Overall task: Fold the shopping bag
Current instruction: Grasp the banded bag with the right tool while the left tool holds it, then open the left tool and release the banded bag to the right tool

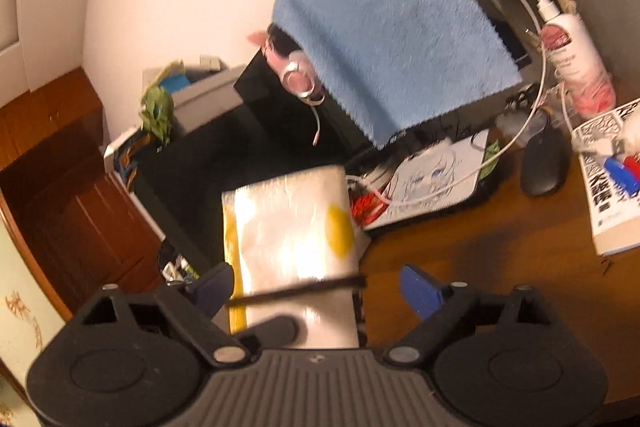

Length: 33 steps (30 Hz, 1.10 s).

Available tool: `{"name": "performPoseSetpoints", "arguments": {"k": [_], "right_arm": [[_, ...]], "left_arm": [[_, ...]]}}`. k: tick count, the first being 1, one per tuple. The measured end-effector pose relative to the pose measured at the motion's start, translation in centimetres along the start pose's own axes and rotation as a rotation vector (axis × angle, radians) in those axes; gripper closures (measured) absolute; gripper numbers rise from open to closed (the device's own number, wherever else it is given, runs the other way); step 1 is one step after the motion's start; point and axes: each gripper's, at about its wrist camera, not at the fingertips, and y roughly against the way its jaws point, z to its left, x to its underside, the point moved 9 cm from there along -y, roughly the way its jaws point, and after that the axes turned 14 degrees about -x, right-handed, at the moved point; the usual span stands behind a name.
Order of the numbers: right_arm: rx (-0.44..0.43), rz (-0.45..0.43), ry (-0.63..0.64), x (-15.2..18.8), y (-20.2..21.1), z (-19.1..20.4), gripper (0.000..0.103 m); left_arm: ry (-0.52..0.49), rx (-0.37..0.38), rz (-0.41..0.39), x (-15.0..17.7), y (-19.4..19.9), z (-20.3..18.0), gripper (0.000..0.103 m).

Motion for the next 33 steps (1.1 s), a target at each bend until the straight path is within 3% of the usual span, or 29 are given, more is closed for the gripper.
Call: {"name": "performPoseSetpoints", "arguments": {"k": [7,16,18,23,25,28,33], "right_arm": [[0.052,0.093,0.040,0.6,-2.7,0.9,0.012],[0.121,0.146,0.072,1.3,-4.5,0.5,0.011],[0.134,0.148,0.095,1.2,-4.7,0.6,0.012],[0.150,0.147,0.105,0.5,-4.8,0.5,0.017],[0.162,0.140,0.106,0.0,-4.7,0.3,0.017],[0.196,0.154,0.127,-1.1,-4.5,-0.3,0.017],[0.317,0.269,0.248,-3.3,-4.5,-1.4,0.017]], "left_arm": [[-0.165,-0.135,-0.068,0.5,-0.3,-1.2,0.088],[-0.197,-0.182,-0.083,1.0,-0.7,-1.0,0.087],[-0.188,-0.187,-0.086,0.9,-0.9,-0.9,0.079],[-0.182,-0.179,-0.116,0.4,-0.4,-1.2,0.041],[-0.190,-0.171,-0.132,0.2,0.0,-1.5,0.037],[-0.194,-0.156,-0.126,0.2,0.4,-1.9,0.019],[-0.132,-0.144,-0.052,0.2,0.3,-1.7,0.012]]}}
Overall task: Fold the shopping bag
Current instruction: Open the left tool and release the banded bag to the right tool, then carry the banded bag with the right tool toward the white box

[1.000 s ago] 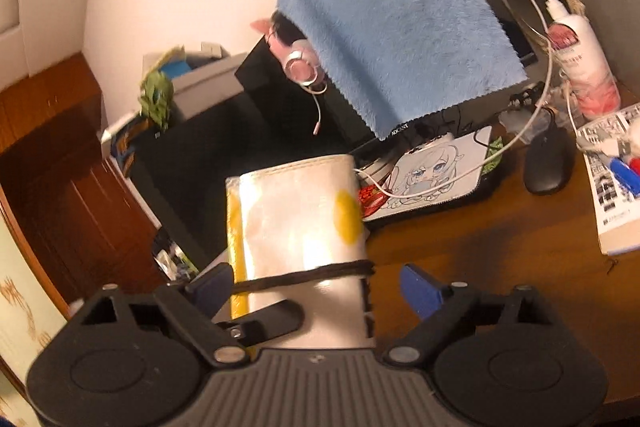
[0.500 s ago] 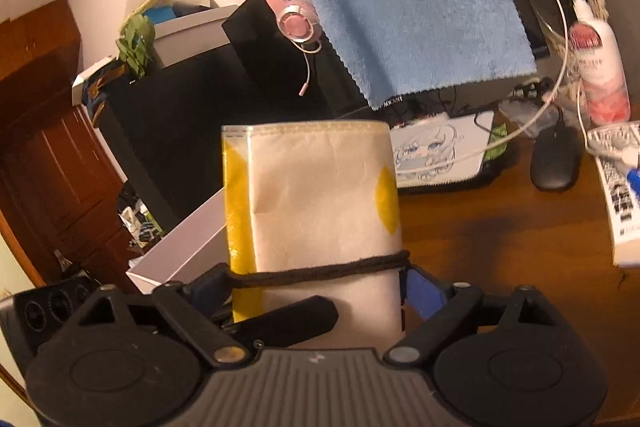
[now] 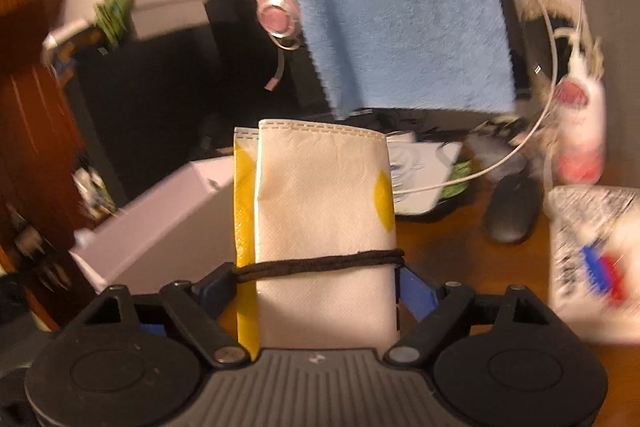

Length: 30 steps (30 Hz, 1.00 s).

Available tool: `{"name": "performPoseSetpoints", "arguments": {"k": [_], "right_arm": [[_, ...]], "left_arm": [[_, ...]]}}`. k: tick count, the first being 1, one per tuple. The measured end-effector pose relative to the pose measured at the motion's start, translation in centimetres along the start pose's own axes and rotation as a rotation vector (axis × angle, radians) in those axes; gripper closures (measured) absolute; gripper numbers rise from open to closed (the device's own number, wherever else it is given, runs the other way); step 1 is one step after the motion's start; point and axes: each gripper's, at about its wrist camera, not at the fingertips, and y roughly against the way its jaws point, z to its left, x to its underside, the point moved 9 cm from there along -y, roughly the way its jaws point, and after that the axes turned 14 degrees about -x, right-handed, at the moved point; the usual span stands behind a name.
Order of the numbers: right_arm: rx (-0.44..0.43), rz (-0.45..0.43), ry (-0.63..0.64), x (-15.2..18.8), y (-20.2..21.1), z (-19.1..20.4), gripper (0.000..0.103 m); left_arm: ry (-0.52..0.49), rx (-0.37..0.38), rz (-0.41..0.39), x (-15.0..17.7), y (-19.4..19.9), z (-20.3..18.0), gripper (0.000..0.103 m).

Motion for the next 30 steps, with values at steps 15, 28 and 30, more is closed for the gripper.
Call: {"name": "performPoseSetpoints", "arguments": {"k": [15,28,30], "right_arm": [[0.147,0.545,0.039,2.3,-8.6,-4.0,0.017],[0.085,0.510,0.083,0.3,-7.8,-3.5,0.000],[0.078,0.481,0.097,-0.3,-7.4,-3.6,0.000]], "left_arm": [[-0.210,-0.356,0.017,0.2,-0.3,0.0,0.009],[-0.294,-0.271,-0.075,0.7,2.0,-1.7,0.008],[-0.249,-0.266,-0.023,0.2,2.1,-1.0,0.008]]}}
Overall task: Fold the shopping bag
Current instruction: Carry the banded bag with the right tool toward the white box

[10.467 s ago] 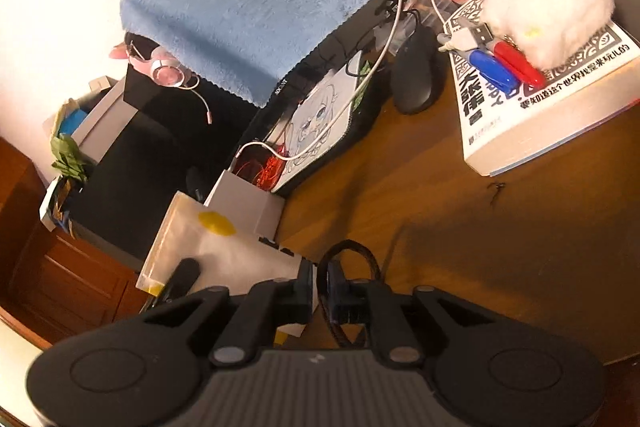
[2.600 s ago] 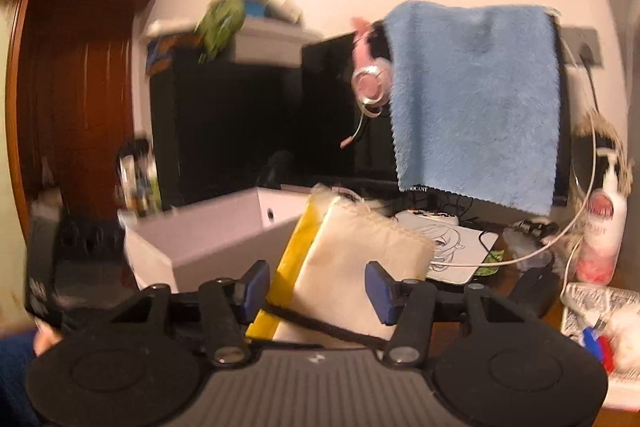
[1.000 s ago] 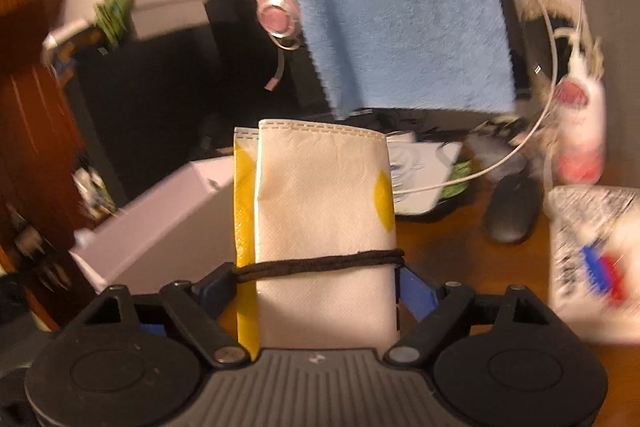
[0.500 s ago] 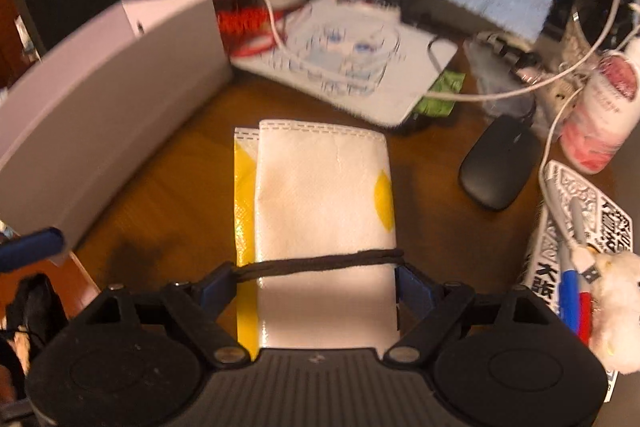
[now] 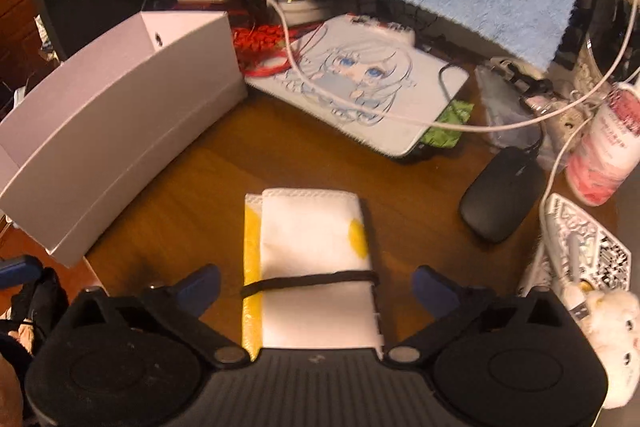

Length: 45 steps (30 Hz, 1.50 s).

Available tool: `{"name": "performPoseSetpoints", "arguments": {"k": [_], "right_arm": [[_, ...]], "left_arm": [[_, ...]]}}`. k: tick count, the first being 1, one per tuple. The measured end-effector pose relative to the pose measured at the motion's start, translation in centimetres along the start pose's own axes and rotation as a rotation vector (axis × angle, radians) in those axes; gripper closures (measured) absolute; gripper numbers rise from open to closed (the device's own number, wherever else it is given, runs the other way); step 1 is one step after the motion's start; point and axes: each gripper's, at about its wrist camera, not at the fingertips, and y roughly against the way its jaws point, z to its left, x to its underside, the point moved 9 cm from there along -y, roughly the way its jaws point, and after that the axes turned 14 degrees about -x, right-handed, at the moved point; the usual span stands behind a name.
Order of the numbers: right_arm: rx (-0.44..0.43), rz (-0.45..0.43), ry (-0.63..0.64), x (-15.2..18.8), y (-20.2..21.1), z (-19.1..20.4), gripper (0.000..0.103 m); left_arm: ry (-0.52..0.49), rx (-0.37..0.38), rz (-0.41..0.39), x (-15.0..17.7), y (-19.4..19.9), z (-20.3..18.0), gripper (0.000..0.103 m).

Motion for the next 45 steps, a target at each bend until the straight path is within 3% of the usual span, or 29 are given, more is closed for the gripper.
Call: {"name": "performPoseSetpoints", "arguments": {"k": [3,5,9,10,12,15,19,24,35,42,45], "right_arm": [[-0.048,-0.064,0.037,-0.5,1.0,0.0,0.000],[-0.069,-0.025,0.069,-0.8,1.1,0.0,0.000],[0.055,0.013,0.150,-1.8,1.1,-0.2,0.000],[0.050,0.030,0.155,-1.9,1.0,0.0,0.000],[0.002,0.058,0.144,-1.9,0.5,0.5,0.000],[-0.080,0.170,0.095,-1.0,-1.3,1.0,0.000],[-0.090,0.268,0.013,-0.1,-3.4,0.7,0.000],[-0.085,0.335,0.012,0.5,-5.1,0.4,0.000],[-0.067,0.363,0.013,1.5,-6.3,-0.1,0.003],[-0.059,0.416,0.067,2.3,-6.3,-0.1,0.002],[-0.066,0.415,0.063,2.5,-6.2,-0.1,0.008]], "left_arm": [[0.041,-0.039,0.038,-0.9,0.5,1.3,0.006],[0.081,-0.044,0.031,-1.9,1.2,2.4,0.003],[0.189,0.005,0.000,-4.1,3.3,5.2,0.000],[0.219,0.027,-0.003,-4.6,3.8,6.0,0.000],[0.262,0.067,0.003,-5.4,4.6,7.4,0.000],[0.290,0.069,0.012,-5.9,5.6,9.3,0.000],[0.289,-0.005,0.034,-5.8,6.5,11.5,0.000],[0.286,-0.069,0.053,-5.3,7.1,13.4,0.000],[0.233,-0.121,0.037,-4.7,8.9,14.4,0.000],[0.208,-0.108,0.032,-4.8,9.2,14.0,0.000],[0.202,-0.115,0.035,-4.7,9.0,14.0,0.000]]}}
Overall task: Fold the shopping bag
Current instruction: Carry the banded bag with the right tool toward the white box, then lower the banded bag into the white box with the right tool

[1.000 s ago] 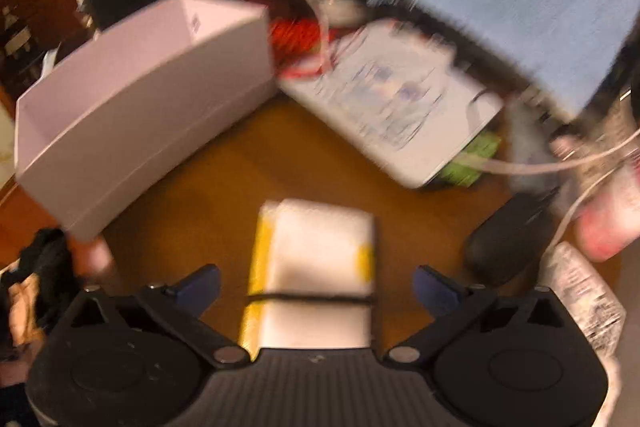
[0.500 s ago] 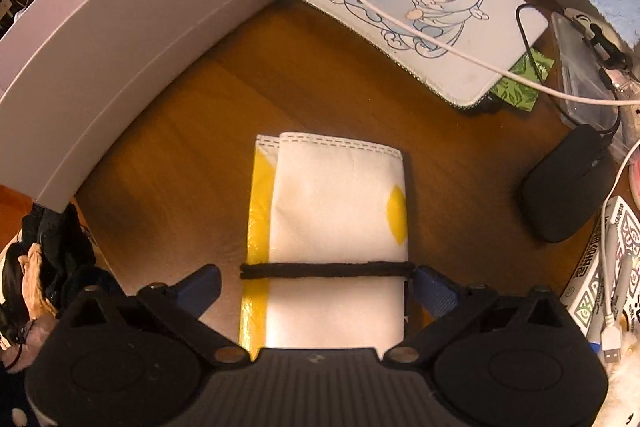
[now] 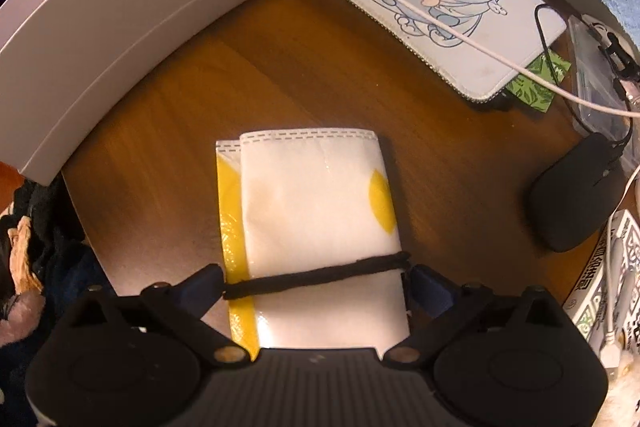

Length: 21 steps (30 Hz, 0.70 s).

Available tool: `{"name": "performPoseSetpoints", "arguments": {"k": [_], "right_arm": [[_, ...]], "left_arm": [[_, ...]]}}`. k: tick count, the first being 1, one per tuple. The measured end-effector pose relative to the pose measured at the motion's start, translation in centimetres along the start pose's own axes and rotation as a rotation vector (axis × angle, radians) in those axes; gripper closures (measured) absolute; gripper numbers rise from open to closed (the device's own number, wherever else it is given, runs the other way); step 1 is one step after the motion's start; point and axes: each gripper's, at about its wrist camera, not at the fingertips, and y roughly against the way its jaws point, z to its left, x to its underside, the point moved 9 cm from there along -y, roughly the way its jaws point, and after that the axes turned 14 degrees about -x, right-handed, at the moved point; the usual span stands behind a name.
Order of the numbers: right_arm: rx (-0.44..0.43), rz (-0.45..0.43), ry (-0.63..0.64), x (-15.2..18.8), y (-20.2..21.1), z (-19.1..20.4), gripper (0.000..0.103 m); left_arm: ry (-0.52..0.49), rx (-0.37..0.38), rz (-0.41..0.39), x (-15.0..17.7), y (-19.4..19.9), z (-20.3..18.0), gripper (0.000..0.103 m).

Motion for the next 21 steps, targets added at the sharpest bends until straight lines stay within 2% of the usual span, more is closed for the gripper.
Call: {"name": "performPoseSetpoints", "arguments": {"k": [2,5,13,16,21], "right_arm": [[0.008,-0.009,0.007,0.1,0.3,0.1,0.013],[0.012,-0.018,0.004,0.2,0.9,0.3,0.016],[0.035,-0.063,0.068,-0.3,4.3,2.9,0.020],[0.050,-0.119,0.151,-2.4,8.1,6.3,0.020],[0.048,-0.259,0.350,-9.7,14.0,14.6,0.020]], "left_arm": [[0.006,0.002,0.009,0.1,-0.2,0.1,0.000],[0.010,0.000,0.012,0.1,-0.3,0.3,0.000],[0.031,-0.033,0.011,0.4,0.0,2.1,0.000],[0.038,-0.065,0.010,0.7,0.2,3.2,0.000],[0.047,-0.107,0.000,1.1,0.8,5.0,0.000]]}}
